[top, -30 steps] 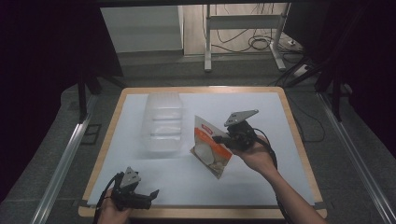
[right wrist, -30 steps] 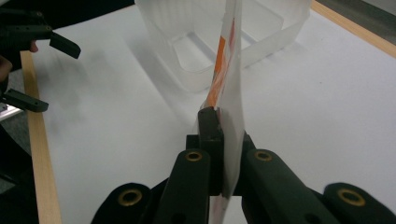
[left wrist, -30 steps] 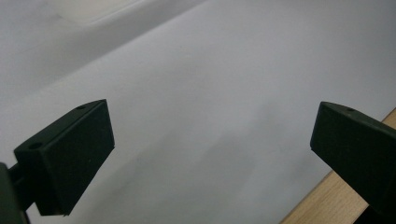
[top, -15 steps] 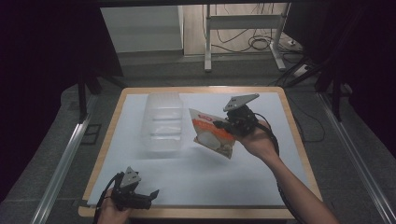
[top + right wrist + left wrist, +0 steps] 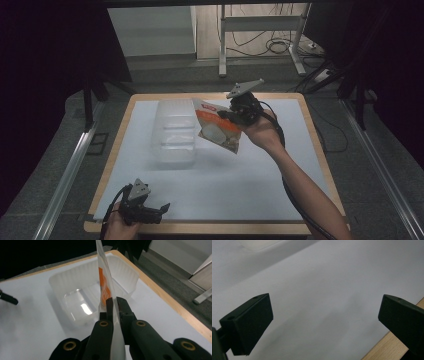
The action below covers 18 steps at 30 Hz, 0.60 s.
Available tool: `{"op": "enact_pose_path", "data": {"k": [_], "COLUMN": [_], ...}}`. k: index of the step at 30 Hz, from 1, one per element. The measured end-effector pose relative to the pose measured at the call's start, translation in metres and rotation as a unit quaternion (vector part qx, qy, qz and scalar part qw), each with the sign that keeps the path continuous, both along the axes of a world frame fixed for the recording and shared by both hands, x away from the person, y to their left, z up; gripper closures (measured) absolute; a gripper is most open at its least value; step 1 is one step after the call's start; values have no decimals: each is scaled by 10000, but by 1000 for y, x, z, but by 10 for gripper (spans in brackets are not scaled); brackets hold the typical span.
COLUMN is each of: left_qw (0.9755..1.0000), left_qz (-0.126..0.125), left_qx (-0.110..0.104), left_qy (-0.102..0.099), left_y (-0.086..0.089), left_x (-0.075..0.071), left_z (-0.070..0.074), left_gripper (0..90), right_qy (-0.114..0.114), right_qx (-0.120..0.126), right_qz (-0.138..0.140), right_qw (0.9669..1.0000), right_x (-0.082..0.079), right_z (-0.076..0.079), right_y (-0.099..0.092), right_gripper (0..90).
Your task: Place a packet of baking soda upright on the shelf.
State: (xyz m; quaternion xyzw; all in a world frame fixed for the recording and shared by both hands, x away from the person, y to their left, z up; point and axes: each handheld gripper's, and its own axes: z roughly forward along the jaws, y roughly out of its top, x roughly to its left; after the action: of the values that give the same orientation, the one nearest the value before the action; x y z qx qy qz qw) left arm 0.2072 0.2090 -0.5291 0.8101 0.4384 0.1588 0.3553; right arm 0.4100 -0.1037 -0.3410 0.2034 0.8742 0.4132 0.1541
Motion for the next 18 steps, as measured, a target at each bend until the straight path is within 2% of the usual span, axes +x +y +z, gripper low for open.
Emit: {"op": "enact_pose_path", "data": {"k": [7, 8, 18], "left_qw": [10000, 10000, 10000], "left_qz": [10, 6, -11], "left_qx": [-30, -31, -17], "left_qy": [27, 34, 64], "left_y": [0, 1, 0], "left_x": [1, 1, 2], "left_z": [0, 0, -1], "left_gripper": [0, 0, 0], "right_qy": [-117, -136, -205], "right_qx": [36, 68, 123], "right_qz": [-8, -4, 17], "right_qw": [9999, 9999, 9997], "right_x": [17, 24, 43], "right_z": [10, 14, 24], "right_y": [20, 27, 58], "right_gripper": [892, 892, 892]}}
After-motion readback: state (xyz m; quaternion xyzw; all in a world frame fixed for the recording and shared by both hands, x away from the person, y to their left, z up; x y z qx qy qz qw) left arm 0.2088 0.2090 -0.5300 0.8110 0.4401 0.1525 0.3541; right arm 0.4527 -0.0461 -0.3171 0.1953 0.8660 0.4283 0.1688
